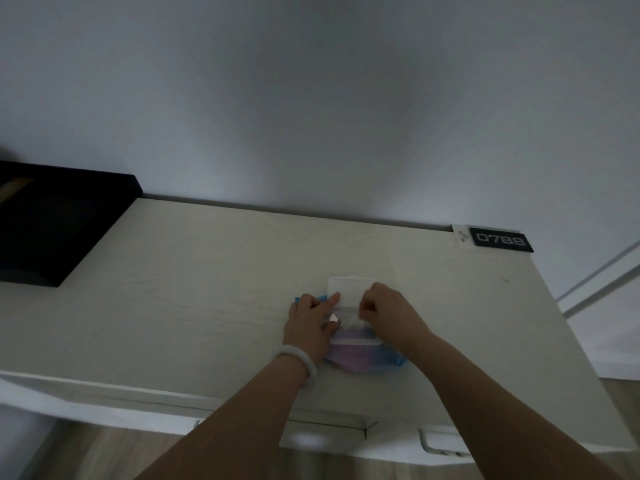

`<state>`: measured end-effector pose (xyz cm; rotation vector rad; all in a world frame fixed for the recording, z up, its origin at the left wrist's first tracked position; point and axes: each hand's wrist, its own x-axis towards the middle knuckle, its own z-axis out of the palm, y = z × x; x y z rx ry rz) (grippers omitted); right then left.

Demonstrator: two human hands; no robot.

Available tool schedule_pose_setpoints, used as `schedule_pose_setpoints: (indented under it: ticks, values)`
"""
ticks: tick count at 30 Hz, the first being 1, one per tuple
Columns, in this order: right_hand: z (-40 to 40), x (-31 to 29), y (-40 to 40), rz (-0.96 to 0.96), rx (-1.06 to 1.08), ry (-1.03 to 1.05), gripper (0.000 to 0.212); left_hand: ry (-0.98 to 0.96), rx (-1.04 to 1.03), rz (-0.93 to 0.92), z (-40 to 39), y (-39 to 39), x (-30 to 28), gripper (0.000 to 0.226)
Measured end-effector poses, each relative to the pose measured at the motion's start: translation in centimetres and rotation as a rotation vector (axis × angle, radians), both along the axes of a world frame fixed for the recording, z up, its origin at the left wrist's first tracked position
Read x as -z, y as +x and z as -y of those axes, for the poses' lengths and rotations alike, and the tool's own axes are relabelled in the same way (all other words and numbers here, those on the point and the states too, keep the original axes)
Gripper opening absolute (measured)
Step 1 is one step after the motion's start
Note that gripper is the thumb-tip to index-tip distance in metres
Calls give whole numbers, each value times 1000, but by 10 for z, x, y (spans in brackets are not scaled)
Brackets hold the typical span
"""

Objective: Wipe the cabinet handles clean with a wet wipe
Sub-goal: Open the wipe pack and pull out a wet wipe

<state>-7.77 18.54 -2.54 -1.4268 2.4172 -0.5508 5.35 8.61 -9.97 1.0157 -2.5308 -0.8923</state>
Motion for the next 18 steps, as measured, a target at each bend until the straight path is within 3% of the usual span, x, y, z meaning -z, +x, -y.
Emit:
schedule_pose_setpoints:
  ticks: [5,10,12,15,18]
  values:
    - [-12,-16,-14,176,184,-65,4,8,-8,-53,-2,1,1,51]
    - [-25,-4,-1,404,228,-26,19,-30,10,-11,0,1,3,55]
    - [-24,-2,4,370,155,39,32,-32,7,6,-1,2,2,55]
    - [-17,-7,11,173,108,35,19,-44,0,23,-3,2,1,54]
    - [-15,-14,14,147,126,-38,32,-35,6,36,-2,1,-1,54]
